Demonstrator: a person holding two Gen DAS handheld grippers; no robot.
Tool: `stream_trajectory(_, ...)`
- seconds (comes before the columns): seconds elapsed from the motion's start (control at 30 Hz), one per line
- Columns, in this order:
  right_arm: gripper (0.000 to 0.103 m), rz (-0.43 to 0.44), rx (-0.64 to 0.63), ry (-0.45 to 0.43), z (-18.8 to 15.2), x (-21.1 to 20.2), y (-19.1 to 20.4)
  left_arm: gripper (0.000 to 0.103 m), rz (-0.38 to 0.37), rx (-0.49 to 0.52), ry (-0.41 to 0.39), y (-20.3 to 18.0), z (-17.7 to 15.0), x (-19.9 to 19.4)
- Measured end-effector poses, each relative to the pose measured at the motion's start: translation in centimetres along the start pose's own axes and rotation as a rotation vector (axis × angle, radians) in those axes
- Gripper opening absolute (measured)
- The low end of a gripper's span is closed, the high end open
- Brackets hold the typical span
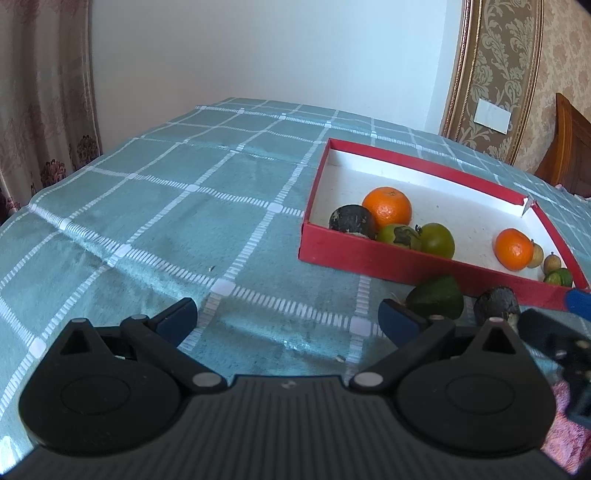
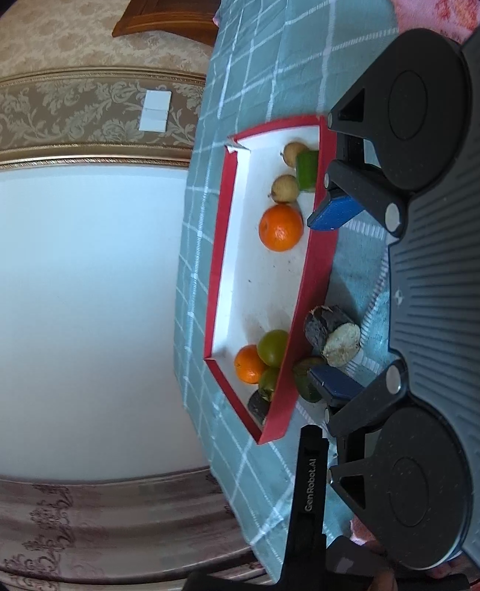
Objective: Organize fruits
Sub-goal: 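Move the right gripper to the dark log-shaped fruit beside the box, then grasp the dark log-shaped fruit with the right gripper and lift it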
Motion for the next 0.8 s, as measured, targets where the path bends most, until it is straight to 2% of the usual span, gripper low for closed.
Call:
stream_trajectory(0.27,0.079,0.033,0.003,0.064,-0.5,2.3,0.9,0.103,-0.001,-0.006,0.001,0.1,0.0,0.0)
stream_trajectory(0.33,0.073,0.041,0.010,0.073,-0.6,2.7,1.0,0.103,-0.001,-0.006,0.001,0.1,0.0,0.0)
stream_trajectory(0.43,0.059,0.050,0.011,0.089,-0.8,3.1,1.2,0.103,-0.001,-0.008,0.001,0.1,0.0,0.0)
stream_trajectory(0.53,0.052,0.052,0.014,0.104,-1.0,3.5,1.3,0.103,-0.001,-0.009,0.001,0.1,0.0,0.0)
stream_trajectory(0.67,0.045,0.057,0.023,0.111,-1.0,3.8,1.3,0.103,-0.001,-0.010,0.001,0.1,-0.1,0.0)
stream_trajectory(0.8,0.044,0.054,0.022,0.113,-1.0,3.8,1.3,0.103,-0.001,-0.010,0.001,0.1,0.0,0.0)
Point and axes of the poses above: each gripper's, at about its wrist camera, not at the fingertips, and x roughly the way its jaws point, y to its left, z to its top, the point moved 3 cm from there along x, roughly the way its jaws point, and after that the axes turned 13 degrees about -y, right-handed, at the moved point
